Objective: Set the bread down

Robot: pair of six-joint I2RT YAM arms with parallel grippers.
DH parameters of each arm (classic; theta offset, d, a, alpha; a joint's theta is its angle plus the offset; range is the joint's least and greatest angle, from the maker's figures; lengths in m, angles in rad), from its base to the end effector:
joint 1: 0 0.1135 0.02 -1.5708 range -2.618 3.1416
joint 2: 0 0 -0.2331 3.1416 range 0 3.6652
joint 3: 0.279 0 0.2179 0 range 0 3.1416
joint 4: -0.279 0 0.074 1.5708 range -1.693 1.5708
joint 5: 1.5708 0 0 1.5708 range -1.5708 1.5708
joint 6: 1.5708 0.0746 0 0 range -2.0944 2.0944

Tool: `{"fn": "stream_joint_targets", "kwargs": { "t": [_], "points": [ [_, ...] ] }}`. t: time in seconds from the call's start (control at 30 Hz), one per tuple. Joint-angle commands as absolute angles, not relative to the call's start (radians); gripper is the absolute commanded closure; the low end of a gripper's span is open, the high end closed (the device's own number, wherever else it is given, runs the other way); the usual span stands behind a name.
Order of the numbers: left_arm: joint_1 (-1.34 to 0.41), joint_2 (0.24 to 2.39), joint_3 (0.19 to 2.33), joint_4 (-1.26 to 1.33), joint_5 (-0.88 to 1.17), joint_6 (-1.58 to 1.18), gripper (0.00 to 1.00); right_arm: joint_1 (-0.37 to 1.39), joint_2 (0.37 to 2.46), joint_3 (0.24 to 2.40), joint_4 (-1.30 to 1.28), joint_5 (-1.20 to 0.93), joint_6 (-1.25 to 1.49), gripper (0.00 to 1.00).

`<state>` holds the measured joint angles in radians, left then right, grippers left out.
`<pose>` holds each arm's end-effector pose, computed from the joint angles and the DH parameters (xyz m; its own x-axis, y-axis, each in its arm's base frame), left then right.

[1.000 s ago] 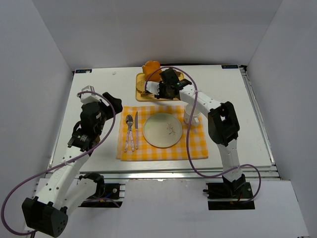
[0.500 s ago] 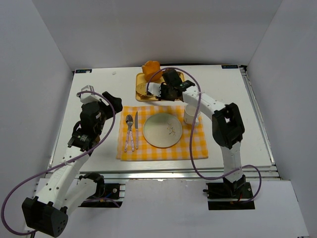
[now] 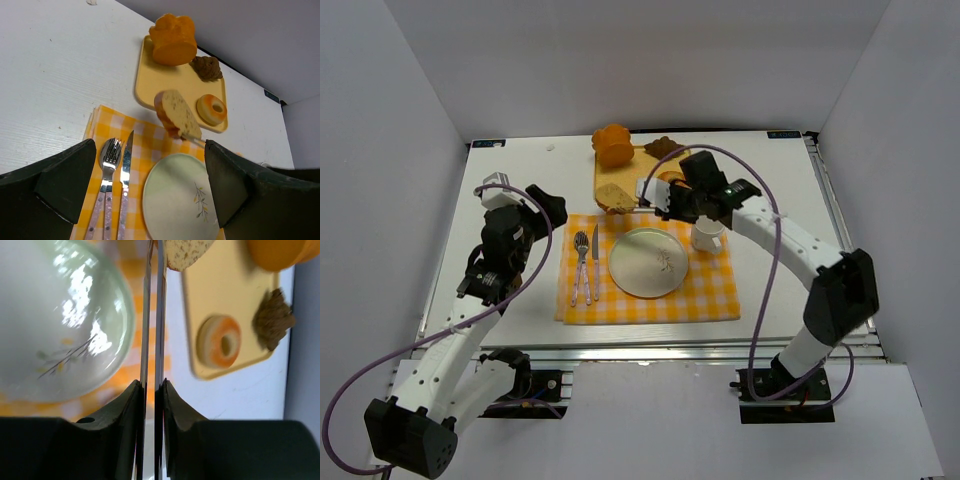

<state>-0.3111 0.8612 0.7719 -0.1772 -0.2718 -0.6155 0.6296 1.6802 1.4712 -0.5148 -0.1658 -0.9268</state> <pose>0.2183 -0.0491 0.2930 -0.2326 -0.5094 -0.8285 -0.1053 0.8600 -0.4993 0.2946 0.2298 0.2627 0.2230 -0.8134 -0.5373 -0.8367 0.1231 -0.5336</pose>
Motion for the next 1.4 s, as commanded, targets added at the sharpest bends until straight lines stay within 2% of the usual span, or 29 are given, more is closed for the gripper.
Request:
{"fn": "stream_joint_targets", "kwargs": {
  "t": [0.0, 0.33, 0.7, 0.8, 0.93, 1.0, 1.1, 1.27, 1.37],
  "points": [
    [-0.307, 0.844, 0.755, -0.152, -0.259, -0.623, 0.02, 0.632, 1.519, 1.351, -0.557, -0.221, -0.930, 0.93],
    [-0.304, 0.873, 0.756, -0.127, -0.238, -0.618, 0.02, 0.634, 1.332, 1.117, -0.609, -0.204, -0.937, 0.91],
    [-0.302, 0.847, 0.753, -0.143, -0.247, -0.618, 0.02, 0.635, 1.235, 1.017, -0.660, -0.187, -0.988, 0.88],
    [-0.301, 0.847, 0.749, -0.135, -0.245, -0.621, 0.02, 0.635, 1.216, 1.005, -0.672, -0.189, -0.986, 0.84],
    [-0.302, 0.854, 0.755, -0.132, -0.239, -0.618, 0.02, 0.635, 1.212, 1.002, -0.675, -0.189, -0.966, 0.64],
    [-0.302, 0.859, 0.761, -0.132, -0.238, -0.617, 0.02, 0.634, 1.210, 1.008, -0.675, -0.195, -0.959, 0.57],
    [-0.302, 0.859, 0.767, -0.132, -0.238, -0.615, 0.02, 0.635, 1.201, 1.020, -0.690, -0.210, -0.962, 0.53],
    [-0.301, 0.859, 0.765, -0.130, -0.238, -0.618, 0.02, 0.634, 1.161, 1.034, -0.712, -0.245, -0.973, 0.54],
    [-0.301, 0.859, 0.759, -0.118, -0.233, -0.624, 0.02, 0.634, 1.132, 1.057, -0.704, -0.281, -0.944, 0.60]
  ]
}}
